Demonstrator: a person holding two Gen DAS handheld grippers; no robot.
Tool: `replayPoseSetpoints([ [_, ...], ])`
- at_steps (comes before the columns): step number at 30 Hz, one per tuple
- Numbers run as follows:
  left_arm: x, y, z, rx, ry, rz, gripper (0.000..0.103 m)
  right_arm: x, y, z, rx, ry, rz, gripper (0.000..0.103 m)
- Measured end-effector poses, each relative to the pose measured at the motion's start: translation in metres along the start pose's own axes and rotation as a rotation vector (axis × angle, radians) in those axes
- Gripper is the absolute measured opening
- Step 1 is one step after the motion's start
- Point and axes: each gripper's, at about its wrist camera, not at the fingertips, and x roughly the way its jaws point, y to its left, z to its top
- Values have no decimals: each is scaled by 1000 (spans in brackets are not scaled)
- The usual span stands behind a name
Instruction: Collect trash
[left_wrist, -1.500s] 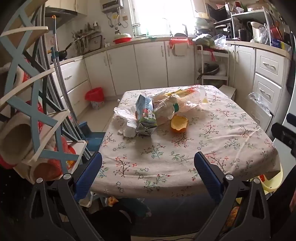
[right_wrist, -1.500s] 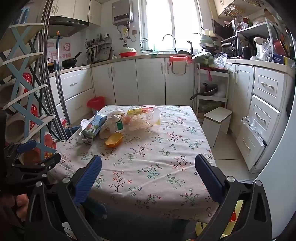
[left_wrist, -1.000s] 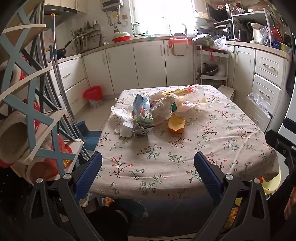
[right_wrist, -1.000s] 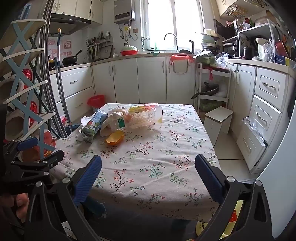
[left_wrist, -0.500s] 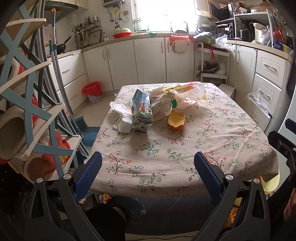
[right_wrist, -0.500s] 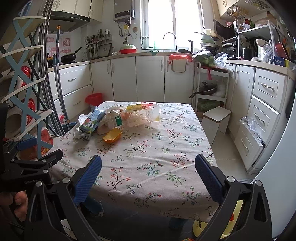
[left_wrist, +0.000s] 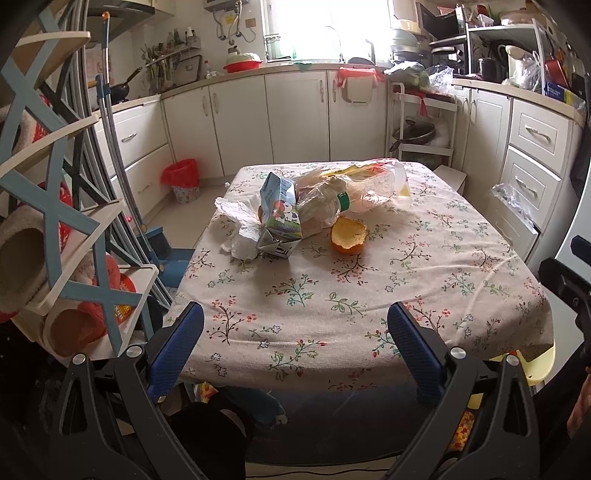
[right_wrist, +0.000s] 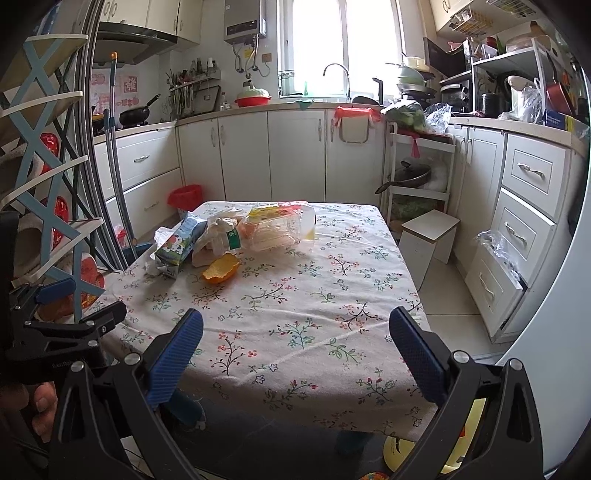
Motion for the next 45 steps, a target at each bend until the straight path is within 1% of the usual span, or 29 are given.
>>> replayPoseSetpoints([
  [5,1,7,1,-40,7,-16,96,0,0,0,0,0,0,97],
  [12,1,7,0,-47,5,-44,96,-1,-1,0,-1,-1,0,97],
  [14,1,8,0,-59,8,-65,96,-1,-1,0,0,-2,0,97],
  [17,3,10,-1,-78,19,-74,96,-2,-1,0,2,-4,-1,97],
  [22,5,10,-2,-68,32,-38,96,-2,-1,0,0,-6,-1,97],
  [28,3,10,-3,-55,21,-20,96,-3,-1,-1,0,-6,-2,97],
  [40,2,10,-3,-51,25,-19,96,-2,1,-1,-7,0,1,97],
  [45,3,22,6,-70,9,-27,96,3,2,3,-7,-3,13,97],
])
